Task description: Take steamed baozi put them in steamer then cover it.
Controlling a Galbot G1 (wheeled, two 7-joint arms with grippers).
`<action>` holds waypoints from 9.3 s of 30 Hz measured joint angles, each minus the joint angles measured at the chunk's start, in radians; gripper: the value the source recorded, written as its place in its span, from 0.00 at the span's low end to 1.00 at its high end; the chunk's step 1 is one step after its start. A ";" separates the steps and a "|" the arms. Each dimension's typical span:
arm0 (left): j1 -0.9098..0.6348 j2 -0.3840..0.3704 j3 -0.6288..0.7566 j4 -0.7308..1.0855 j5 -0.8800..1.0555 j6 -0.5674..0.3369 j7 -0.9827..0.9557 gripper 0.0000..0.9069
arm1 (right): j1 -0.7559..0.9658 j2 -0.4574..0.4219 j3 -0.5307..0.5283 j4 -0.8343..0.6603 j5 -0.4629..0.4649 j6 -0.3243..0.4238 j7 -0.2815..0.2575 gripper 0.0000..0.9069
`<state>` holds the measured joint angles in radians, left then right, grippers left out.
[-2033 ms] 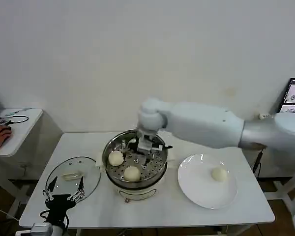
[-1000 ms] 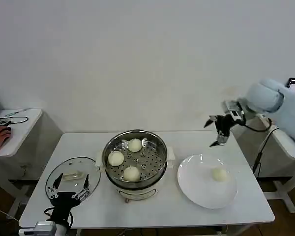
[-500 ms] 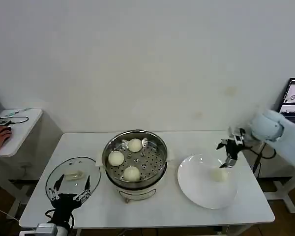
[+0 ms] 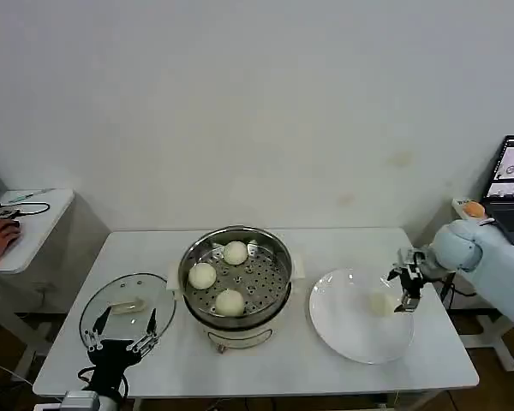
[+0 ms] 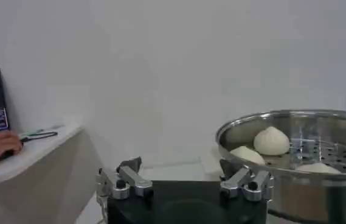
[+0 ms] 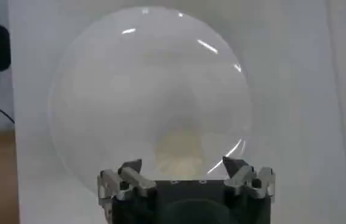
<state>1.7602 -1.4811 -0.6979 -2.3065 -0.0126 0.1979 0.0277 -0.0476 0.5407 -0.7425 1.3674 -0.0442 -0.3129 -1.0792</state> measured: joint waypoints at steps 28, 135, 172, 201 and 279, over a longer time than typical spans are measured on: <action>0.006 -0.002 -0.009 0.024 0.001 -0.001 -0.002 1.00 | -0.053 0.149 0.007 -0.172 -0.168 0.180 0.000 1.00; -0.025 0.004 -0.013 -0.033 0.023 -0.002 -0.007 1.00 | 0.595 0.687 -0.432 -0.087 0.605 -0.199 0.119 0.63; -0.060 0.003 -0.001 0.006 0.023 -0.002 -0.006 1.00 | 0.561 0.685 -0.574 -0.109 0.473 -0.215 0.095 0.68; -0.084 0.016 0.006 0.034 0.021 -0.004 0.000 1.00 | 0.688 0.457 -0.449 0.052 0.602 -0.199 0.144 1.00; -0.271 0.191 0.068 0.511 1.046 -0.217 -0.198 1.00 | -1.587 0.630 1.488 0.656 0.556 0.364 0.937 1.00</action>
<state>1.4895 -1.2897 -0.6303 -1.7954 1.0331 -0.0188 -0.1703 -1.6348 1.1705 0.7452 2.0233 0.5116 0.0508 -0.1426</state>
